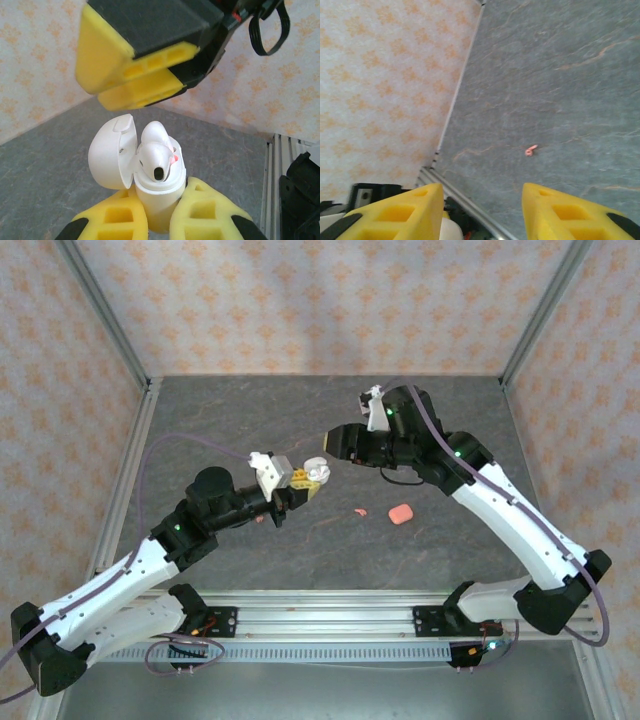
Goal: Insert wireless bluetooth earbuds into charging case
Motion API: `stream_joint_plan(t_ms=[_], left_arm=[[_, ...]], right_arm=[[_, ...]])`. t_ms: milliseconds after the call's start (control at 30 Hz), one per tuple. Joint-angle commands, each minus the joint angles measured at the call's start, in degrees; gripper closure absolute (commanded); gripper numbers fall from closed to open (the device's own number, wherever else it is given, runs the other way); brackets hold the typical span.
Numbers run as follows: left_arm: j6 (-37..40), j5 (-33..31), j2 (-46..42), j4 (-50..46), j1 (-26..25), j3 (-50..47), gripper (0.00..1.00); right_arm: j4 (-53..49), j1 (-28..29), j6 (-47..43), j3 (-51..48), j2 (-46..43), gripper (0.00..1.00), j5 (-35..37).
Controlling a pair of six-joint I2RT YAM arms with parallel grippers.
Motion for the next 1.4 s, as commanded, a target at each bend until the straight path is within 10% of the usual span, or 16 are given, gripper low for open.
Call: stream_joint_plan(t_ms=[0,1133,1367], left_arm=[[1.02,1.67,-0.32,-1.24,-0.36,2.04,0.99],[-2.24,-1.18,2.27,-1.39,-0.41,2.66,0.99],[-3.18,-1.45,2.14,-1.29,-0.36,2.65,0.99]], right_arm=[[4.58,-0.46,2.58,-0.99,0.69,0.55,-6.12],[9.26,-0.71,3.71,-6.29,-4.28,0.65,-25.03],[2.98,-1.33,-1.69,-5.62,-6.47,0.65,-14.53]])
